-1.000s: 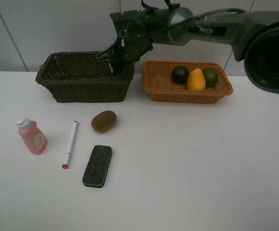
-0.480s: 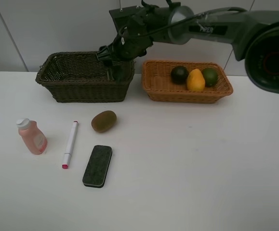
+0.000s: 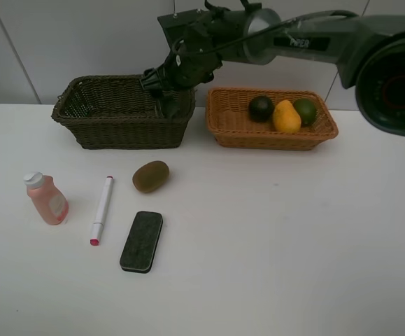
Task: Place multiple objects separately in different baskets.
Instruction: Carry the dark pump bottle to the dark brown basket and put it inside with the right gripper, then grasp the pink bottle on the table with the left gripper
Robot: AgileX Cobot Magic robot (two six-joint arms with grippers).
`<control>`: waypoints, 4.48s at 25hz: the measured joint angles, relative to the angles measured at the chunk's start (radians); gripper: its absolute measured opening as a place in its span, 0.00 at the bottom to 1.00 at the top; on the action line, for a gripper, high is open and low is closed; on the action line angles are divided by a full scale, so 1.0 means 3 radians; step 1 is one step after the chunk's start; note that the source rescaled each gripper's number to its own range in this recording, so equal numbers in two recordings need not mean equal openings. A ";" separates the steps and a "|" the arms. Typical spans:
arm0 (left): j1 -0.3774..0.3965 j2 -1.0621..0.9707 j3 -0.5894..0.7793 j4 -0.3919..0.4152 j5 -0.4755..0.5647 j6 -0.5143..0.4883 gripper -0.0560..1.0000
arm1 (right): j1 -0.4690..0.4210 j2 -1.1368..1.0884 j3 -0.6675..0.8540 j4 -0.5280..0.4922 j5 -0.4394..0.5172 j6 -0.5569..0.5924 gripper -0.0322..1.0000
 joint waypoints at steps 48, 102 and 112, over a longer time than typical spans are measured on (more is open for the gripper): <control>0.0000 0.0000 0.0000 0.0000 0.0000 0.0000 1.00 | -0.0034 -0.5856 0.4552 0.0922 0.1471 -0.1034 1.00; 0.0000 0.0000 0.0000 0.0000 0.0000 0.0000 1.00 | -0.1665 -0.7874 0.5001 0.1443 0.1762 -0.1467 1.00; 0.0000 0.0000 0.0000 0.0000 0.0000 0.0000 1.00 | -0.1665 -0.7874 0.5001 0.1443 0.1762 -0.1467 1.00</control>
